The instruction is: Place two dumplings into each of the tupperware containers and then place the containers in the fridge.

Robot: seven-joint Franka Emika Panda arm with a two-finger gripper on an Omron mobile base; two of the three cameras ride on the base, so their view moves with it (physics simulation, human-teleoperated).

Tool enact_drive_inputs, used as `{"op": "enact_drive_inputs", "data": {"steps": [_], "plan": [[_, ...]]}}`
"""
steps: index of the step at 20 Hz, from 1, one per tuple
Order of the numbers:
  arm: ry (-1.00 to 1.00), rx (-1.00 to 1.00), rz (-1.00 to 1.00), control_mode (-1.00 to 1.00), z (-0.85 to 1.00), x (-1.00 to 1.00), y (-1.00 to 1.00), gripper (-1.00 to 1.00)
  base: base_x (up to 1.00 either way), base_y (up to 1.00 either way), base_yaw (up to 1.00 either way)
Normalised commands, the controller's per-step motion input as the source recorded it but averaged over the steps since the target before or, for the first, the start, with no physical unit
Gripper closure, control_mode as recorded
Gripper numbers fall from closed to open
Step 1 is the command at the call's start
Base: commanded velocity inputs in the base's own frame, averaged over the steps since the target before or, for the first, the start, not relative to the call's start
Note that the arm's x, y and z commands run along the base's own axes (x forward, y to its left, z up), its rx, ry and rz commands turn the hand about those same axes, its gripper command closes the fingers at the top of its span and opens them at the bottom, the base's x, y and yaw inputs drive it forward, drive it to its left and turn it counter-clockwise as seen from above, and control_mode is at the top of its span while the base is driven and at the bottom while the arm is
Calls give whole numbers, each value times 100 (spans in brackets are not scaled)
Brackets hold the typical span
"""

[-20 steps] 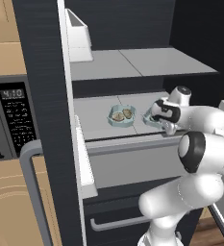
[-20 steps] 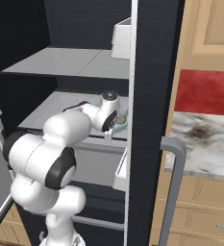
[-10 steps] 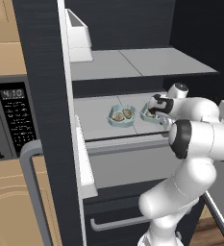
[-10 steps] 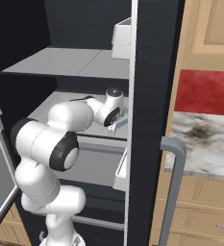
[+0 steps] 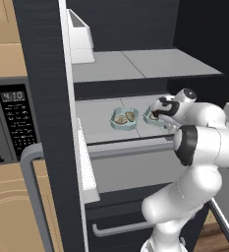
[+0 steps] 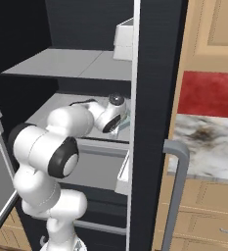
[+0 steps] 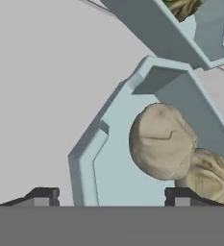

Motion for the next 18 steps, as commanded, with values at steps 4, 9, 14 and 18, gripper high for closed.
{"op": "enact_drive_inputs", "data": {"steps": [4, 9, 14, 18], "plan": [[-5, 0, 0, -100, 14, -33, 0, -100, 0, 0, 0], [2, 0, 9, -100, 31, -30, 12, -100, 0, 0, 0], [6, -1, 13, -100, 20, -33, 35, -100, 0, 0, 0], [3, -4, 13, -100, 3, -95, 26, -100, 0, 0, 0]]}}
